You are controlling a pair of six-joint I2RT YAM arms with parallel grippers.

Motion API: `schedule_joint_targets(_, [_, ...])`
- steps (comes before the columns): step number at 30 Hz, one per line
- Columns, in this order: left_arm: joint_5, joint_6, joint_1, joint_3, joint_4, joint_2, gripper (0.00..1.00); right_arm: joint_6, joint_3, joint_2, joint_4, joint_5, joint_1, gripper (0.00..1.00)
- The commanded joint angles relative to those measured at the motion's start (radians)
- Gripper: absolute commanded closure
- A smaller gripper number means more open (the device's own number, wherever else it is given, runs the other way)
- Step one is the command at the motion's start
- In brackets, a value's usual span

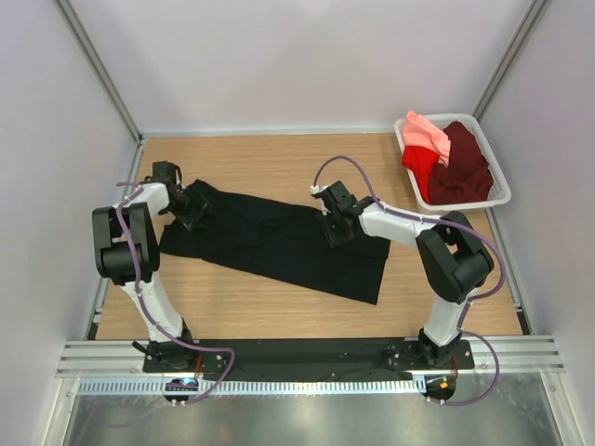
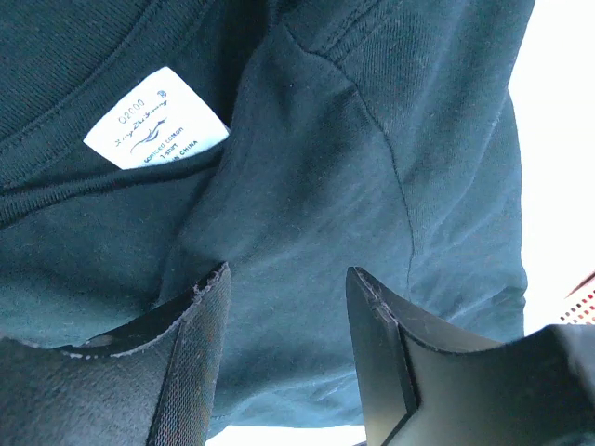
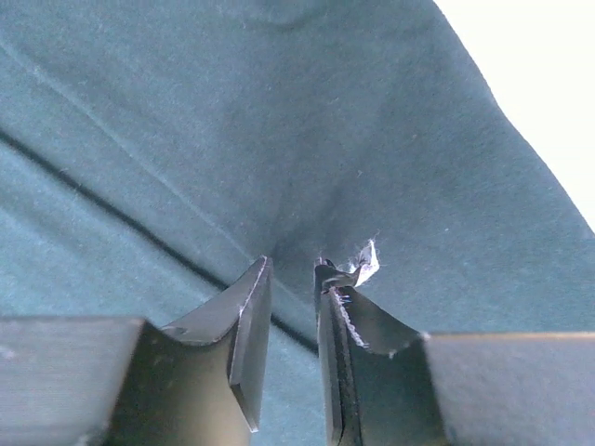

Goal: Fold and stack the t-shirts
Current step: Fold the tshirt

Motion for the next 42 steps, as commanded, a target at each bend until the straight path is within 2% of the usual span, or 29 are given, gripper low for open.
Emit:
schedule_joint_targets(1, [-0.036, 0.014, 0.002, 0.036, -0.014, 0.03, 0.45, -0.034, -0.001, -0.003, 0.041, 0.076, 0.012, 0.69])
schedule_joint_targets(4, [-0.052, 0.024, 0.002, 0.04, -0.019, 0.045, 0.45, -0.031, -0.015, 0.002, 0.047, 0.078, 0.017, 0.72])
schedule_joint_targets(19, [-0.066, 0.038, 0.011, 0.056, -0.039, 0.065, 0.44, -0.043, -0.035, 0.015, 0.049, 0.058, 0.041, 0.7])
schedule_joint_targets(24, [-0.069, 0.04, 0.011, 0.056, -0.042, 0.074, 0.44, -0.045, -0.042, 0.022, 0.044, 0.092, 0.043, 0.8])
schedule_joint_targets(27, [-0.071, 0.038, 0.011, 0.053, -0.044, 0.073, 0.44, -0.04, -0.049, 0.014, 0.044, 0.118, 0.043, 0.9])
schedule_joint_targets(28, [-0.071, 0.038, 0.011, 0.051, -0.044, 0.074, 0.44, -0.04, -0.05, 0.009, 0.047, 0.121, 0.043, 0.97])
schedule_joint_targets(29, [-0.072, 0.038, 0.011, 0.053, -0.044, 0.073, 0.44, -0.037, -0.053, -0.003, 0.046, 0.122, 0.043, 0.99])
schedule_joint_targets(36, [-0.117, 0.046, 0.02, 0.066, -0.073, 0.076, 0.43, -0.023, -0.012, -0.041, -0.035, 0.115, 0.044, 0.99])
schedule_joint_targets(40, [-0.128, 0.043, 0.02, 0.065, -0.076, 0.071, 0.43, -0.014, -0.003, -0.026, -0.046, 0.086, 0.046, 0.88])
schedule_joint_targets(42, [-0.128, 0.043, 0.022, 0.063, -0.074, 0.071, 0.43, -0.007, -0.012, -0.029, -0.02, 0.08, 0.051, 0.9])
